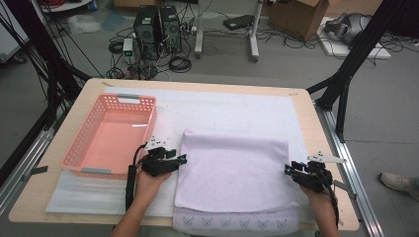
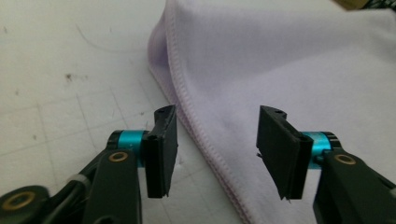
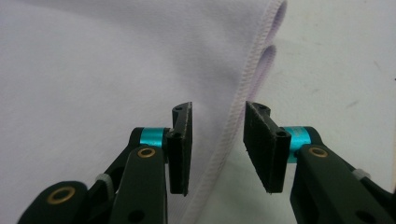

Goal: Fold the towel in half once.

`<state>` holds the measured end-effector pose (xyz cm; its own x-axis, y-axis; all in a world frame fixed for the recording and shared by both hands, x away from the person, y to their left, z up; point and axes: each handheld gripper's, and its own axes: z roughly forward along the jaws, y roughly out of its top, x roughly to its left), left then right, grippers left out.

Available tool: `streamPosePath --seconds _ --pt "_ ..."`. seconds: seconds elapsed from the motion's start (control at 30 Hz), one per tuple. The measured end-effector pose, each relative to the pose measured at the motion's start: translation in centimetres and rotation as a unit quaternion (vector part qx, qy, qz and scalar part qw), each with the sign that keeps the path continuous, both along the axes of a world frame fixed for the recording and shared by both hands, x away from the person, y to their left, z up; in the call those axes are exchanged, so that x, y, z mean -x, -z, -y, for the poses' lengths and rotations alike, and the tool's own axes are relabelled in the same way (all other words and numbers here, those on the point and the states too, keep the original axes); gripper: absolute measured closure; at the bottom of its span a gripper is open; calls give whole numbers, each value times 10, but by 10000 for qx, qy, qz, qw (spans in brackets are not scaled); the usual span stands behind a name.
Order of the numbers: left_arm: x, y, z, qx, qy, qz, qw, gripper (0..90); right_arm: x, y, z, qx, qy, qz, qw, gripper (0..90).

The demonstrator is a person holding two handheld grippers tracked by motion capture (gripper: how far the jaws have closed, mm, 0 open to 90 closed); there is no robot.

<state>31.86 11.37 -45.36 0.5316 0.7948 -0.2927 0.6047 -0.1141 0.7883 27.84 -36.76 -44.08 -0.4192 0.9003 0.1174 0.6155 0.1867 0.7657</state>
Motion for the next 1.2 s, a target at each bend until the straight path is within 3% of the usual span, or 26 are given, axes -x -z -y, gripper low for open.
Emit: streamPosePath --seconds 0.07,0.17,0.27,0.43,0.7,0.9,1.03,1.07,1.13,1.2 --pt "-1 0 5 -182 64 -15 9998 601 -5 3 1 -89 21 -70 9999 697" --pt "3 -1 10 -355 165 78 9992 824 -7 6 2 -143 -119 -95 9998 863" --pt "8 -6 7 -211 168 221 9994 845 -3 5 5 -302 -147 -87 9994 872" --pt "23 -16 -5 259 341 239 9988 844 11 -4 10 -543 -223 24 9983 875" --pt "56 -21 -20 638 608 226 9959 843 48 -16 21 -772 -371 67 9963 875" --pt "83 -17 -24 581 868 125 9945 843 74 -16 25 -892 -510 -136 9946 875" --pt "89 -12 -26 542 922 37 9943 831 86 -14 25 -838 -525 -354 9945 874" --pt "87 -12 -26 544 898 46 9945 795 87 -14 25 -870 -517 -458 9938 856" --pt "80 -14 -26 591 753 66 9954 612 86 -15 23 -823 -420 -436 9948 715" --pt "70 -18 -25 586 679 180 9958 564 81 -19 23 -902 -338 -296 9949 667"
